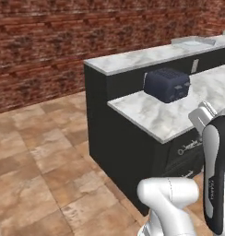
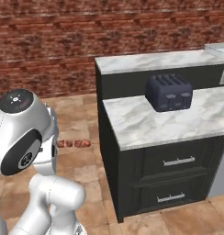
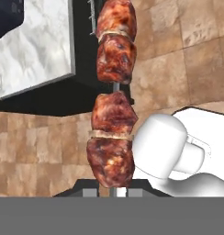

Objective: Place the cold items (cucumber and squash) from the fridge in one tupperware on the dining counter. Place the warm items (kebab skewer and hot dog) in the stove area in another tupperware.

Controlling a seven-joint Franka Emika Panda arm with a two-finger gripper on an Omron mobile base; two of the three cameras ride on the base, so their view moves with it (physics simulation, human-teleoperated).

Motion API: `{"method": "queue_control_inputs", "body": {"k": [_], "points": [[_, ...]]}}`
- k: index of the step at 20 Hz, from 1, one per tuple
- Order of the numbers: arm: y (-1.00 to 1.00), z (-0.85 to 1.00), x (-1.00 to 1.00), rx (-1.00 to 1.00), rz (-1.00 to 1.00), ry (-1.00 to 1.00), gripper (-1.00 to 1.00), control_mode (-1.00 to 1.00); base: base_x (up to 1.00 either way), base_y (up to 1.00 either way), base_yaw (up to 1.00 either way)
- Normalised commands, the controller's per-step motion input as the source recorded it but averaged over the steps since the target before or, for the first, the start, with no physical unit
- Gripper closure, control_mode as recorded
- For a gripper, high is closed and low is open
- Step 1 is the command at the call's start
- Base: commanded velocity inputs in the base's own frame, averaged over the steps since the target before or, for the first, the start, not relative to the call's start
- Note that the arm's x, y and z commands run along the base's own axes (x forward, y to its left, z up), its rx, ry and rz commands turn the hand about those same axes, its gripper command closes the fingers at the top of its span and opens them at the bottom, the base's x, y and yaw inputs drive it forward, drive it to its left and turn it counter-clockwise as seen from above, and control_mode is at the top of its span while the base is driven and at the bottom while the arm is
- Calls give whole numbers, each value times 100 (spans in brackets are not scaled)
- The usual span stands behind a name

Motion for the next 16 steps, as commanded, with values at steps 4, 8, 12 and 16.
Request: {"method": "queue_control_inputs", "body": {"k": [4, 8, 12, 16], "points": [[0, 0, 0, 0, 0, 0, 100, 100, 29, 100, -46], [0, 0, 0, 0, 0, 0, 100, 100, 30, 100, -47], [0, 0, 0, 0, 0, 0, 100, 100, 31, 100, -49], [0, 0, 0, 0, 0, 0, 100, 100, 31, 100, -48]]}}
